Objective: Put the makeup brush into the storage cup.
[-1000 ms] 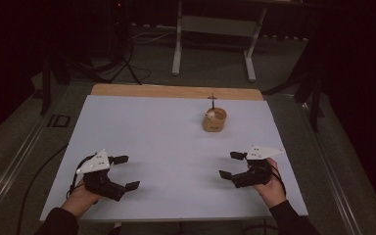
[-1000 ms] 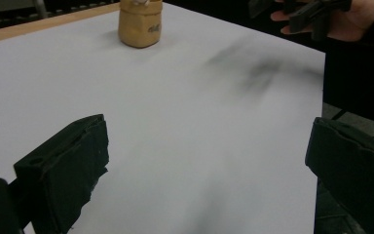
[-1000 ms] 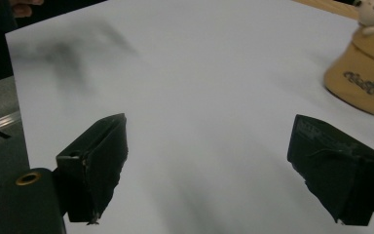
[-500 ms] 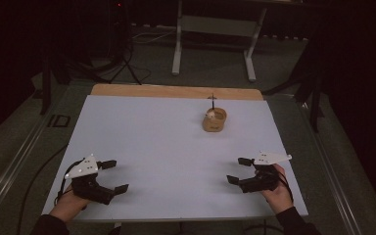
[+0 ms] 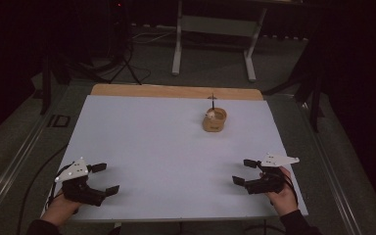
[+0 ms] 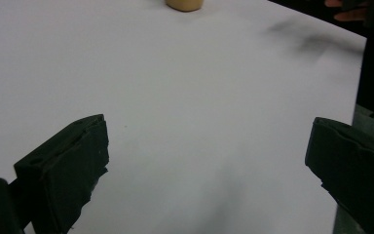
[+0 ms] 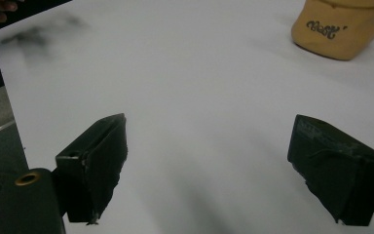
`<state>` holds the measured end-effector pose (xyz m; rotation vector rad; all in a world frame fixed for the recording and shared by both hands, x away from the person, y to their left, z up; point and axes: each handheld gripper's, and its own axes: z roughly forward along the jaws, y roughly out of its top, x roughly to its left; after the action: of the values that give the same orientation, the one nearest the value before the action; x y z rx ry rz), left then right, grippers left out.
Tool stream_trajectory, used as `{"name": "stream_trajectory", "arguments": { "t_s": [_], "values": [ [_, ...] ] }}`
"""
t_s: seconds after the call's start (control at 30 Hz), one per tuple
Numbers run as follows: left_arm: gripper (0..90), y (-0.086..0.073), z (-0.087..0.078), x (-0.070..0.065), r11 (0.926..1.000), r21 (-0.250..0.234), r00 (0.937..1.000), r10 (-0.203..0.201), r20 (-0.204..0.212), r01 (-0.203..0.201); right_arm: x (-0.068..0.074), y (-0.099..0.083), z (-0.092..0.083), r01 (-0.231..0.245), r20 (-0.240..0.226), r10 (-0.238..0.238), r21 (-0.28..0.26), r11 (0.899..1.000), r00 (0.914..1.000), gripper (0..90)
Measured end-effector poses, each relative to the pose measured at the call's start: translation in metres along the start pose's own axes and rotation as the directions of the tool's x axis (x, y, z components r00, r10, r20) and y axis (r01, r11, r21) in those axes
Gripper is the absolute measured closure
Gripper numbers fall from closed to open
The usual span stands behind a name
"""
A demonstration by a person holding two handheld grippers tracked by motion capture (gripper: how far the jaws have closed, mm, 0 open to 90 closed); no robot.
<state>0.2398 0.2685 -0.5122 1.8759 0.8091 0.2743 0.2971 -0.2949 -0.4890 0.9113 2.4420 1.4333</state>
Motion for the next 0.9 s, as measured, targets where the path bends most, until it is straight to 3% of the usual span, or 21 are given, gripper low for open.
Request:
{"name": "stream_trajectory", "arguments": {
  "t_s": [0.37, 0.9],
  "values": [
    [2.7, -0.004, 0.006, 0.000, 0.9993, -0.014, 0.9993, -0.034, -0.016, 0.034, -0.007, -0.010, -0.001, -0.042, 0.009, 0.042, 0.008, 0.999, 0.9991, 14.4],
    [2.7, -0.008, 0.006, 0.005, 0.9979, -0.013, 0.9956, -0.064, -0.069, 0.063, -0.010, -0.014, 0.002, -0.049, -0.001, 0.049, 0.015, 0.999, 0.9988, 14.4]
  ]
}}
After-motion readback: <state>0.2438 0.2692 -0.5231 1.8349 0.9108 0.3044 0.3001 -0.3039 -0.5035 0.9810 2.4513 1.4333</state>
